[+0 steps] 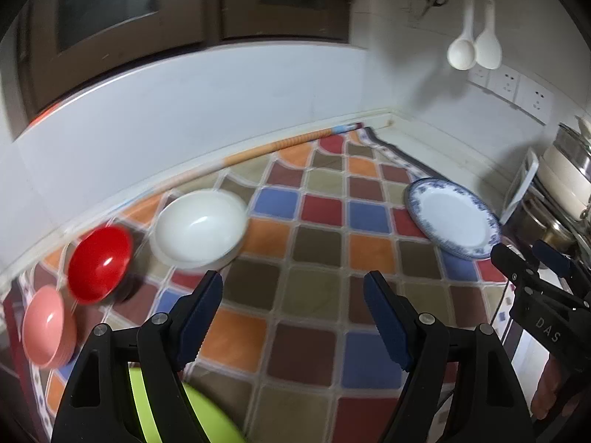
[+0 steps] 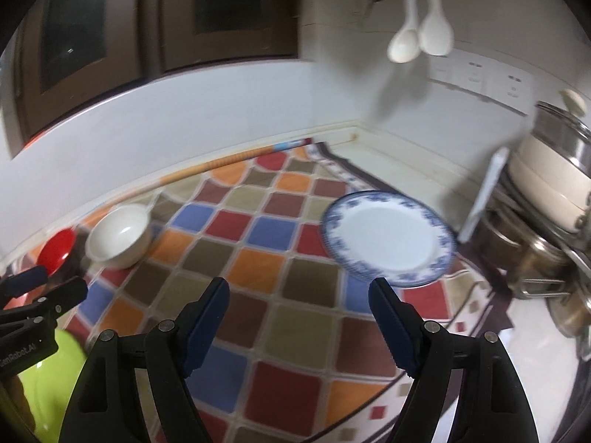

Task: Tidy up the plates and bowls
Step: 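Move both grippers to the blue-rimmed white plate beside the pots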

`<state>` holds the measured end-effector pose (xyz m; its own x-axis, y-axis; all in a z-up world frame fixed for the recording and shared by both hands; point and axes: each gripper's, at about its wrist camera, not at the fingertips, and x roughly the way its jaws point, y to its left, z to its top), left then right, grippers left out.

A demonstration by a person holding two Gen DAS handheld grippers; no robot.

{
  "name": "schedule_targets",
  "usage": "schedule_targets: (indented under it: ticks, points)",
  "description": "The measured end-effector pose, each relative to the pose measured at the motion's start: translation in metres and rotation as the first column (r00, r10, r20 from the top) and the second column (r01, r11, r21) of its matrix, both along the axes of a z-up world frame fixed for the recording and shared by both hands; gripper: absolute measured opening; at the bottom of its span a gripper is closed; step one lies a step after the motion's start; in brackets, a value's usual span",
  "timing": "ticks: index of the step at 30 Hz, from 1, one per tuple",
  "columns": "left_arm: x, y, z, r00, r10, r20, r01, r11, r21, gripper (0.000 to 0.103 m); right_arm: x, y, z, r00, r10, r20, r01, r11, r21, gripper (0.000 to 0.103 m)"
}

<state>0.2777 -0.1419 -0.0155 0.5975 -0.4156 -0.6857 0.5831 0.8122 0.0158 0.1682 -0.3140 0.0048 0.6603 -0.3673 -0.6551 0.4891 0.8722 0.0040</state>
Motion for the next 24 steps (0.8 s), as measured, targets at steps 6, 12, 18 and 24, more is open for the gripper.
schedule_targets:
  ticks: [6,12,18,24]
  points:
    - [0.003,-0.048,0.006,0.996,-0.085,0.015,0.085,0.996,-0.006,0.078,-0.013,-0.033,0.005,0.995,-0.096,0.024,0.096,0.995,-0.023,0.078]
    - [0.007,-0.094,0.007,0.987,-0.155,0.028,0.155,0.988,0.004,0.078,-0.018,-0.071,0.002,0.98,-0.196,0.03,0.196,0.98,-0.016,0.078]
    - [0.015,-0.133,0.002,0.979,-0.201,0.031,0.201,0.979,0.026,0.078,-0.021,-0.104,-0.006,0.964,-0.266,0.025,0.266,0.964,-0.004,0.078]
    - [0.028,-0.167,-0.009,0.971,-0.241,0.009,0.24,0.97,0.043,0.078,-0.016,-0.129,-0.016,0.946,-0.322,0.031,0.322,0.947,-0.003,0.078]
